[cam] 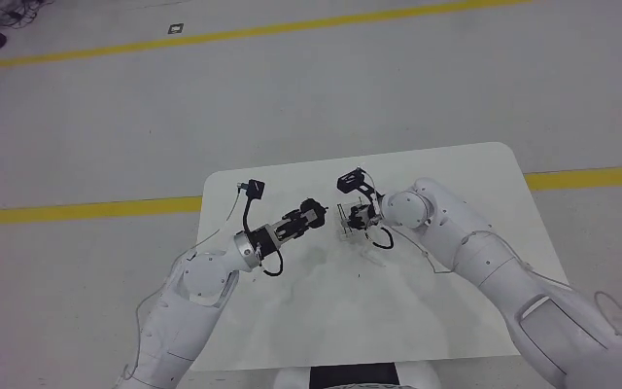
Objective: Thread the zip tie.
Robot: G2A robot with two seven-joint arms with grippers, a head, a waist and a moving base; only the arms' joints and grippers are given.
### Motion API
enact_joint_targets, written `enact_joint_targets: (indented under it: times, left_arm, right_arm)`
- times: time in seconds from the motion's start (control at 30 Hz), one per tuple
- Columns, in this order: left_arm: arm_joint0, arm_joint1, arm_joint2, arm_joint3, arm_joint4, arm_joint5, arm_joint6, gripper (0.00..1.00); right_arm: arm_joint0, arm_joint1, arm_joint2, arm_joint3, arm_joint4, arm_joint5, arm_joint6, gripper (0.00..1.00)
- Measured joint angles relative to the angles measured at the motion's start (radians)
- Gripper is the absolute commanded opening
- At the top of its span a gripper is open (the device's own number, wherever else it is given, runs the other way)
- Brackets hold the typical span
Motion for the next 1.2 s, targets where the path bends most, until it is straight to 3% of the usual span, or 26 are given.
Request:
enact_joint_targets:
  times: [0.2,0.3,0.77,1.2]
  left_arm:
    - [0.0,0.0,0.0,0.0,0.0,0.0,0.0,0.0]
    - [0.0,0.0,0.0,0.0,0.0,0.0,0.0,0.0]
    - [0.0,0.0,0.0,0.0,0.0,0.0,0.0,0.0]
    - [0.0,0.0,0.0,0.0,0.0,0.0,0.0,0.0]
  right_arm:
    - [0.0,-0.007,-0.01,0.0,-0.025,0.026,-0.006,0.27]
    - [0.002,-0.013,-0.015,0.008,-0.032,0.032,-0.01,0.18]
    - [0.024,-0.041,-0.048,0.034,-0.077,0.066,-0.014,0.2]
    - [0.04,-0.07,-0.07,0.077,-0.101,0.1,-0.012,0.16]
